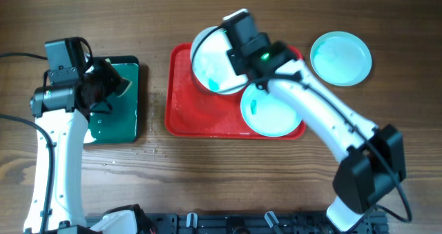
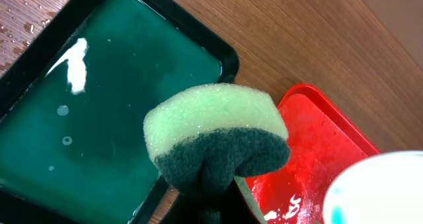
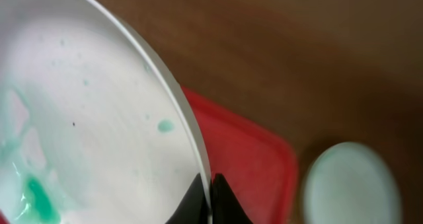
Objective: Clean dirty plates on tray and stack at the side
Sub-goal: 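Lift the top plate with the right gripper and stack it on the side plate, then grasp the last plate rim on the tray with the right gripper, then scrub the held plate with the sponge in the left gripper, then lift the last plate with the right gripper and stack it on the side pile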
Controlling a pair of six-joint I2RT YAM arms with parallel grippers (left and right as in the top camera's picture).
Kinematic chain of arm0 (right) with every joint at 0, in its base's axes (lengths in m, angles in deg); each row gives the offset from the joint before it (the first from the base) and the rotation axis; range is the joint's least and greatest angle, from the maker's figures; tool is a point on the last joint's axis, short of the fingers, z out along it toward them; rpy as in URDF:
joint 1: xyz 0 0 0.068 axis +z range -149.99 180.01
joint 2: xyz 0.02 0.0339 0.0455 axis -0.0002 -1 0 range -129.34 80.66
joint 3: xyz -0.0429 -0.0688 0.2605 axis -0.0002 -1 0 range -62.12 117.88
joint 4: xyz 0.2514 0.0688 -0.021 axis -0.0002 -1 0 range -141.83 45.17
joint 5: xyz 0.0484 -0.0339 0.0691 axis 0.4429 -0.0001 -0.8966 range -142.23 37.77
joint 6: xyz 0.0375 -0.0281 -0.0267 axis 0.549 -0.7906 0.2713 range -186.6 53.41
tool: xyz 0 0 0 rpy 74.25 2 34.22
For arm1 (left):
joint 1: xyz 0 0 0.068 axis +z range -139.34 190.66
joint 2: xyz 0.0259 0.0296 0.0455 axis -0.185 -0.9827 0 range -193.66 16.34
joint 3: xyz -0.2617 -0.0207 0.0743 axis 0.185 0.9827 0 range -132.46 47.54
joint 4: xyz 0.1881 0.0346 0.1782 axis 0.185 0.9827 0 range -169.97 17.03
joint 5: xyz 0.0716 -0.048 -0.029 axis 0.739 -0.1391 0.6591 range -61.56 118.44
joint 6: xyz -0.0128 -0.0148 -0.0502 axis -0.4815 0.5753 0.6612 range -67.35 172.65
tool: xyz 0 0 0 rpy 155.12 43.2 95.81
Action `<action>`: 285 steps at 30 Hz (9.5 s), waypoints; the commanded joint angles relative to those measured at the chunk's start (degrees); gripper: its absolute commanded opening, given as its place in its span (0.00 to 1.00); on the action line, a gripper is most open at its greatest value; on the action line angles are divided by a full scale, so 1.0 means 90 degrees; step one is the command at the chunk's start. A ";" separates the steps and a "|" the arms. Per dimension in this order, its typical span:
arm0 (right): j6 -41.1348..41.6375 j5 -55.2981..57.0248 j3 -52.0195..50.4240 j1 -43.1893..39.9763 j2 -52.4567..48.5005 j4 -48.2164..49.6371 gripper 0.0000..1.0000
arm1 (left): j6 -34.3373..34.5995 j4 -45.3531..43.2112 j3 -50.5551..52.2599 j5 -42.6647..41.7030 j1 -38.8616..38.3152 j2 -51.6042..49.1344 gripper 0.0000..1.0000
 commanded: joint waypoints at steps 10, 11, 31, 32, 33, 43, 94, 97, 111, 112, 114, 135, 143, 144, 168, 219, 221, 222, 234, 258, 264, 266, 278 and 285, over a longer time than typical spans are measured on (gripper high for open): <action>-0.3827 0.3449 0.0112 0.1855 0.0151 0.1887 0.04 | -0.0007 0.0039 0.0019 -0.0158 0.0034 0.0075 0.04; -0.3961 0.3626 0.0112 0.1909 0.0151 0.2030 0.04 | -0.0007 0.0034 0.0019 -0.0158 0.0034 0.0075 0.04; -0.0340 0.1552 0.0109 0.0267 0.0153 0.0527 0.04 | -0.0010 0.0032 0.0019 -0.0155 0.0034 0.0075 0.04; 0.0092 0.1370 0.0109 0.0007 0.0153 0.0367 0.04 | -0.0012 0.0032 0.0019 -0.0153 0.0034 0.0075 0.04; 0.0709 0.1061 0.0109 -0.0374 0.0153 0.0170 0.04 | -0.0012 0.0032 0.0019 -0.0155 0.0034 0.0075 0.04; 0.2055 -0.3835 -0.0236 -0.5127 0.0126 -0.0027 0.04 | -0.0053 0.0029 0.0019 -0.0155 0.0034 0.0070 0.04; 0.1319 -0.3011 -0.1953 -0.2987 -0.0306 -0.1508 0.44 | -0.0051 0.0032 0.0019 -0.0155 0.0034 0.0070 0.04; 0.1314 -0.3009 -0.2120 -0.2987 -0.0313 -0.1472 0.44 | -0.0051 0.0032 0.0019 -0.0158 0.0034 0.0070 0.04; 0.1319 -0.3201 -0.2283 -0.2987 -0.0325 -0.1348 0.38 | -0.0051 0.0029 0.0019 -0.0158 0.0034 0.0070 0.04; 0.1314 -0.3293 -0.2283 -0.2987 -0.0325 -0.1350 0.38 | -0.0051 0.0029 0.0019 -0.0158 0.0034 0.0070 0.04; 0.1311 -0.3429 -0.2283 -0.2987 -0.0325 -0.1345 0.38 | -0.0051 0.0032 0.0019 -0.0158 0.0034 0.0070 0.04; 0.1319 -0.3519 -0.2849 -0.2982 -0.0325 -0.0622 0.33 | -0.0049 0.0032 0.0019 -0.0158 0.0034 0.0070 0.04; 0.1569 -0.2931 -0.2788 -0.2982 -0.0323 -0.0702 0.32 | -0.0051 0.0029 0.0019 -0.0158 0.0034 0.0070 0.04; 0.1712 -0.2788 -0.2722 -0.2982 -0.0323 -0.0799 0.32 | -0.0051 0.0029 0.0019 -0.0158 0.0034 0.0070 0.04; 0.1668 -0.3623 -0.2582 -0.2982 -0.0325 -0.1183 0.31 | -0.0049 0.0027 0.0019 -0.0158 0.0034 0.0070 0.04; 0.3045 -0.4855 -0.2540 -0.2040 -0.1294 0.1100 0.05 | 0.0138 -0.3150 0.0019 -0.1294 -0.3815 -0.3179 0.04; 0.3045 -0.4855 -0.2540 -0.2040 -0.1294 0.1083 0.05 | 0.0141 -0.3429 0.0019 -0.1297 -0.4010 -0.3415 0.04; 0.3036 -0.4855 -0.2540 -0.2040 -0.1294 0.1073 0.05 | 0.0141 -0.3514 0.0019 -0.1290 -0.4068 -0.3500 0.04; 0.2977 -0.4852 -0.2543 -0.2040 -0.1294 0.0933 0.05 | 0.0112 -0.3155 0.0017 0.1324 -0.3920 -0.4095 0.04; 0.2977 -0.4833 -0.2543 -0.2040 -0.1294 0.0935 0.05 | -0.0345 -0.2713 0.0027 -0.1149 -0.3825 -0.3711 0.04; 0.2922 -0.4835 -0.2543 -0.2040 -0.1294 0.0901 0.05 | -0.0372 -0.2329 0.0022 0.0831 -0.3784 -0.3687 0.04; 0.2810 -0.4830 -0.2543 -0.2040 -0.1294 0.0879 0.05 | -0.0369 -0.2157 0.0017 0.1576 -0.3738 -0.3631 0.04; 0.2793 -0.4860 -0.2402 -0.2040 -0.1275 0.0784 0.04 | 0.0061 -0.1926 0.0017 0.2584 -0.3708 -0.2045 0.04; 0.2334 -0.5166 -0.1715 -0.2016 -0.1222 0.0401 0.04 | 0.0211 -0.1841 0.0019 0.2586 -0.3225 -0.0583 0.04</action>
